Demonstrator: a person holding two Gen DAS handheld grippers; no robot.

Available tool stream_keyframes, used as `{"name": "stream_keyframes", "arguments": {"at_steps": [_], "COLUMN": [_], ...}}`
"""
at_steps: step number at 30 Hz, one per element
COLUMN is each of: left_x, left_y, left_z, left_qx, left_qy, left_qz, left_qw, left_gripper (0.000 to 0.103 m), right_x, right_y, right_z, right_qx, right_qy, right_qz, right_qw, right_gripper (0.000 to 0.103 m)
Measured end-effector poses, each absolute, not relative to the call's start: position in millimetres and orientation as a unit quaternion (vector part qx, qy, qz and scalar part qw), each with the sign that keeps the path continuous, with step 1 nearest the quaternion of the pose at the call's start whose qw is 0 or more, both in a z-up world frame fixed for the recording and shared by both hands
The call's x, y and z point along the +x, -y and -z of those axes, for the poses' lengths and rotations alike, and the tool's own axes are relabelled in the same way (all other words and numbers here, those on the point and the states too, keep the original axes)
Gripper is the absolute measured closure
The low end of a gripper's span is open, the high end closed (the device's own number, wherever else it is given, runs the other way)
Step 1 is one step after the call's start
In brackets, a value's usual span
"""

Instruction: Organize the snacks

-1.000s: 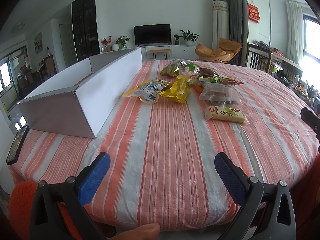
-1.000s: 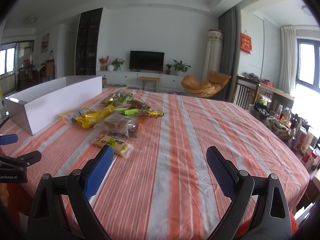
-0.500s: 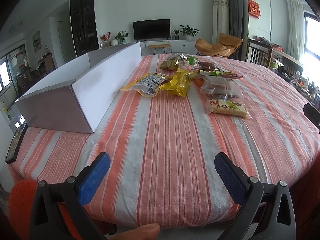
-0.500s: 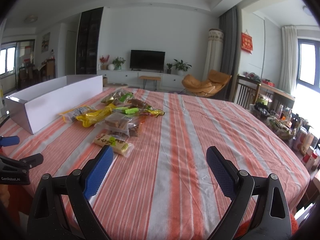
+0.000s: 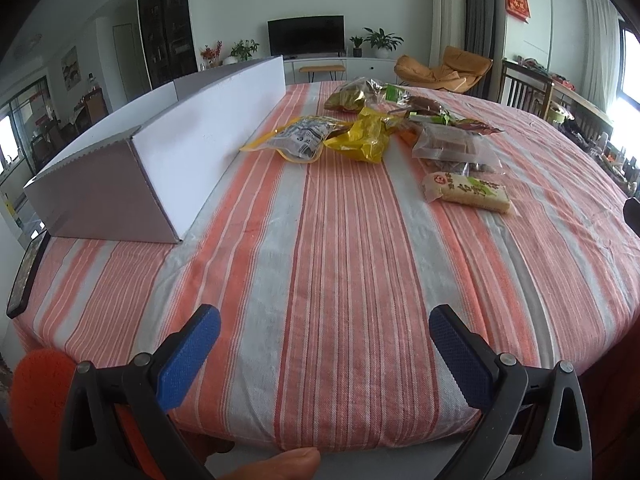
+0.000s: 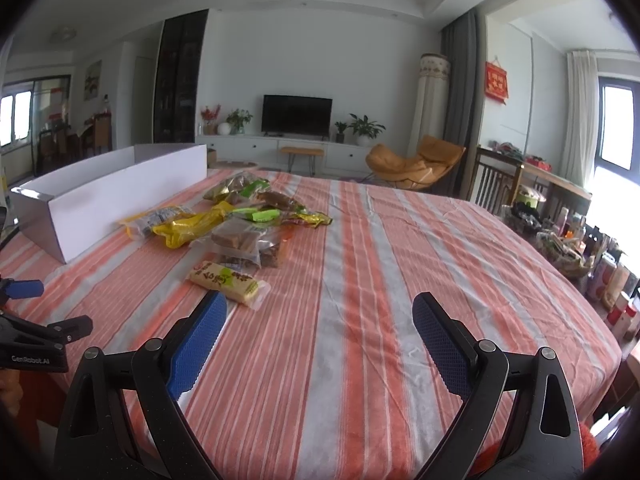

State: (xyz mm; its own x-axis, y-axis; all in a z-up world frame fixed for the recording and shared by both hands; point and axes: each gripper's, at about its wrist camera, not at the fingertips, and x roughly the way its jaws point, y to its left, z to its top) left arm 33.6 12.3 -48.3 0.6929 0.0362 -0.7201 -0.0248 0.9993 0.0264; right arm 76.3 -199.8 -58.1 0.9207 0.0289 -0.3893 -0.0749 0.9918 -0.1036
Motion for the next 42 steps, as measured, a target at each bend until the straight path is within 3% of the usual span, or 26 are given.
{"name": "stream_keyframes", "arguments": {"at_steps": [24,33,39,42], "left_x": [55.5,58.2,60.3,60.0], "left_y": [-25.6,-24.9,-25.2,-25.0], "left_z": [66.3,66.7,67.2,67.3], "left_qx": [-0.010,-0.008,-0.008,-0.008], "left_qy": [-0.435,-0.434,-0.435,-0.434], "left_qz": [-0.016,-0.010,-0.008,-0.008], "left_qw": [0.900,0.901,0.900,0.901], "left_gripper": [0.000,0.000,0.000,0.000], "right_x": [94.1,169.5,242.6,258.9], "right_y": [199.7,189.0,144.4,133.5], "right_z": [78.7,89.4,101.0,103.4], "right_qx": [-0.036,-0.003,-0.128,-0.138], "right_qy": [-0.267,-0.390,-0.467,-0.477], "right_qz": [-0.070,-0.188,-0.280,-0.294], "right_qw": [0.960,0.902,0.829,0.816], "right_gripper": [0.007,0.007,0.008,0.008]}}
